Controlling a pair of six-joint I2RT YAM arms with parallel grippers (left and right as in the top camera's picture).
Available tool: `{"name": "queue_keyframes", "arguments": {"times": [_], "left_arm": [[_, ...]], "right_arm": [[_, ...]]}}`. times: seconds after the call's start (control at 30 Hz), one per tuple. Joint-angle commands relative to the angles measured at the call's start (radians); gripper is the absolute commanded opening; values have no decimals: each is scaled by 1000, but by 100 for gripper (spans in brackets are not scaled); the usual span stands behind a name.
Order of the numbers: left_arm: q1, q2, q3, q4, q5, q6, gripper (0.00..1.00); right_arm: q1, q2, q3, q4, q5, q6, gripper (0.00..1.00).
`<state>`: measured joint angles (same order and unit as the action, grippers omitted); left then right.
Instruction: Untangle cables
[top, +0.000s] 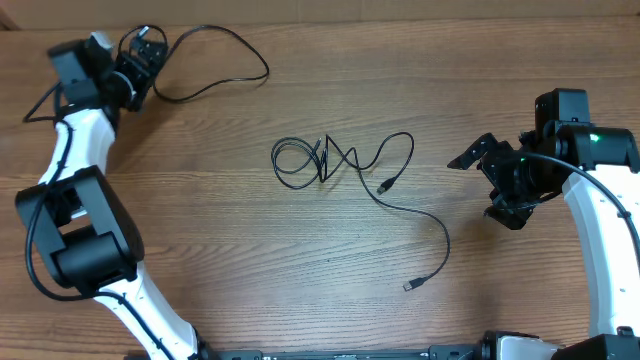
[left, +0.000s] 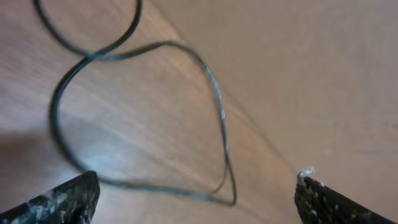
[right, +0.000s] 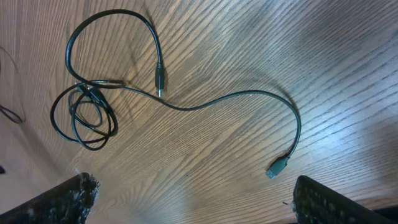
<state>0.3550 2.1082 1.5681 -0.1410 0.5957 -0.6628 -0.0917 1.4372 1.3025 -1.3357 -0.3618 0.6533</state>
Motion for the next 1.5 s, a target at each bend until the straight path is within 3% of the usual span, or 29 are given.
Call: {"name": "queue_keyframes", "arguments": {"times": [0.0,0.27,0.33,0.4,0.5,0.57,0.63,0.7,0.8,0.83,1.47], "left_arm": [[10,-29,14,-95,60,168,100],[-8,-92,21,-218,49,408,100],[-31,-121,21,-218,50,476,92],[-70,-132,21,-229,35,546,90],[-129,-129,21,-281,-74,615,96],[-183,-122,21,-320,-193,706,89],[-239,-111,21,-343,-299,800,74],[-285,-99,21,-349,-409,840,43],[-336,-74,21,-341,-544,842,8],[-344,-65,21,-337,-560,842,4],[-267,145,21,-193,-539,825,5]], "right_arm": [[-5,2,6,3,6,-8,100],[-5,2,6,3,6,-8,100],[-5,2,6,3,6,-8,100],[-5,2,6,3,6,-8,100],[-5,2,6,3,6,-8,100],[-5,2,6,3,6,-8,100],[-5,2,6,3,6,-8,100],[-5,2,6,3,6,-8,100],[-5,2,6,3,6,-8,100],[-5,2,6,3,6,-8,100],[-5,2,6,3,6,-8,100]]}}
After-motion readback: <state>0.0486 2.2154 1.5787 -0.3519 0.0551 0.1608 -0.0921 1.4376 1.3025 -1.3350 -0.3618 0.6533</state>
